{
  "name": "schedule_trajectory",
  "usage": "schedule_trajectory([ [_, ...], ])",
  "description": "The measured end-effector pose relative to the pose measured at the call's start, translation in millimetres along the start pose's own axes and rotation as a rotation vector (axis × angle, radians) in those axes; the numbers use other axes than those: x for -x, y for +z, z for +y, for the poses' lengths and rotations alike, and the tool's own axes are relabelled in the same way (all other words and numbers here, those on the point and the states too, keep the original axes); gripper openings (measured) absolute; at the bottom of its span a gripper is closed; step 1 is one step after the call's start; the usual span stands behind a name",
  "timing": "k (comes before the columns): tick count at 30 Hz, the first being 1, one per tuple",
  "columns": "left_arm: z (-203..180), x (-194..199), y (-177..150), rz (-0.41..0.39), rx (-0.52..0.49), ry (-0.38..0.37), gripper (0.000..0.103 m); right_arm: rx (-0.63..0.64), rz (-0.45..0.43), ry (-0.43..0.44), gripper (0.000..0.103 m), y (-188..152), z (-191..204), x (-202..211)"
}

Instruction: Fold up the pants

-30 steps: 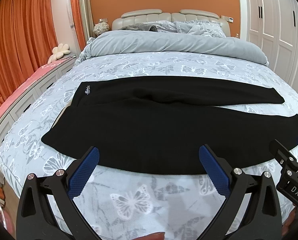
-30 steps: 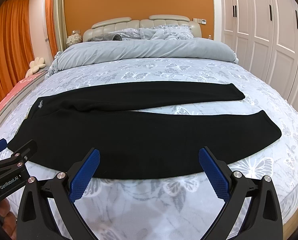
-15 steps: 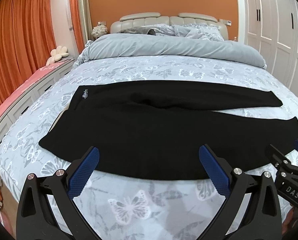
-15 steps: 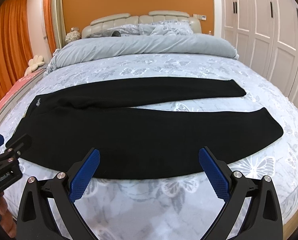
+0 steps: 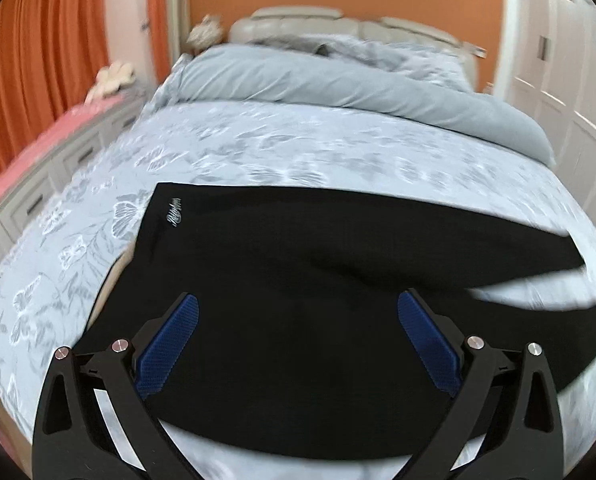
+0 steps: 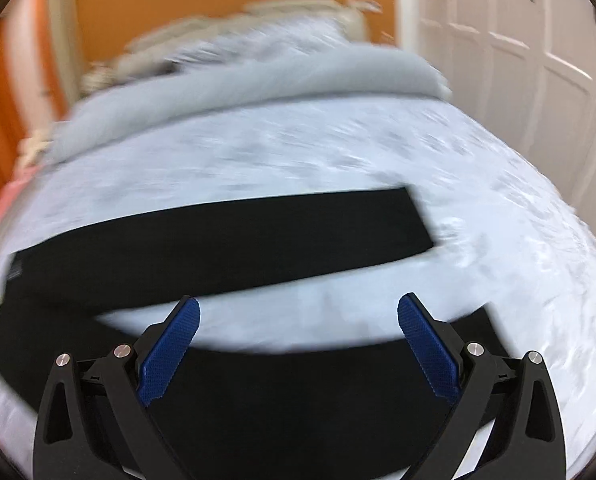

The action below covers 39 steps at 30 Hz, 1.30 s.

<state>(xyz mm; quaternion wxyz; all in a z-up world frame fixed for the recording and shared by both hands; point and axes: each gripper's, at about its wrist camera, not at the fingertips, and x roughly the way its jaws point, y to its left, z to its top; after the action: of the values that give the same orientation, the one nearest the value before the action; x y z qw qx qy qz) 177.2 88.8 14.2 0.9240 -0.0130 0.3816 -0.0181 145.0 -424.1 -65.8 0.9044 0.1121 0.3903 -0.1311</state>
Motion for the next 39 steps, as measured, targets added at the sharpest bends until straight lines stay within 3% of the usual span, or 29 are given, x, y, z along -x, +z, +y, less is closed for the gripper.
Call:
schedule_trajectory([
  [3,43.1,-51.1,40.2,0.071,0.098,0.031,0.098,-0.035,0.057,-0.075,0.098,32.4,-41.5,-57.7],
  [8,112.0,-145.0,90.5,0.175,0.241,0.117,0.098,-0.095,0.104,-0.092,0.098,71.3,-78.8,-136.8],
  [11,141.7,-191.0,102.6,0.228,0.273,0.170,0.098,-0.092,0.145,-0.095,0.098,84.8,-83.9,-172.0],
  [15,153.8,-240.5,105.1,0.310,0.255,0.237,0.098,-0.060,0.201,-0.139,0.098,93.1,-82.9,-205.7],
  [18,161.5,-271.2,106.3,0.352,0.252,0.254,0.098,-0.087,0.189,-0.109,0.098,98.2,-84.4,-217.4],
  [20,167.2,-279.9,107.7,0.341,0.260,0.248,0.097,-0.100,0.177,-0.080,0.085,99.2,-81.7,-218.9],
  [21,168.3,-280.0,108.1,0.331,0.268,0.240,0.093,-0.097,0.171,-0.056,0.069,100.4,-79.0,-219.5],
  [22,169.7,-278.8,108.4,0.326,0.282,0.221,0.078,-0.089,0.155,-0.037,0.056,100.4,-75.8,-215.0],
  [23,171.2,-274.3,109.4,0.316,0.294,0.201,0.059,-0.093,0.148,0.004,0.015,100.8,-74.6,-210.5],
  [24,173.1,-270.2,111.0,0.309,0.300,0.170,0.047,-0.117,0.134,0.047,0.015,102.3,-74.2,-201.9],
  [25,172.5,-265.0,112.2,0.307,0.306,0.131,0.026,-0.110,0.104,0.048,0.015,104.3,-73.1,-192.2],
  [26,171.4,-252.1,113.2,0.292,0.312,0.094,0.019,-0.099,0.074,0.057,0.014,105.9,-71.2,-180.9],
  [29,159.8,-209.5,119.8,0.199,0.255,0.049,0.016,-0.094,-0.024,0.114,0.014,110.0,-69.0,-131.5],
  [33,158.8,-125.6,114.6,0.067,0.234,-0.088,0.015,-0.044,-0.128,0.183,0.014,104.4,-69.0,-57.7],
  [37,165.2,-47.9,83.9,0.006,0.169,-0.141,0.015,0.032,-0.193,0.216,0.014,70.6,-86.2,13.6],
  [39,173.6,-19.7,56.9,0.013,0.149,-0.146,0.015,0.056,-0.172,0.205,0.015,45.1,-99.4,29.4],
])
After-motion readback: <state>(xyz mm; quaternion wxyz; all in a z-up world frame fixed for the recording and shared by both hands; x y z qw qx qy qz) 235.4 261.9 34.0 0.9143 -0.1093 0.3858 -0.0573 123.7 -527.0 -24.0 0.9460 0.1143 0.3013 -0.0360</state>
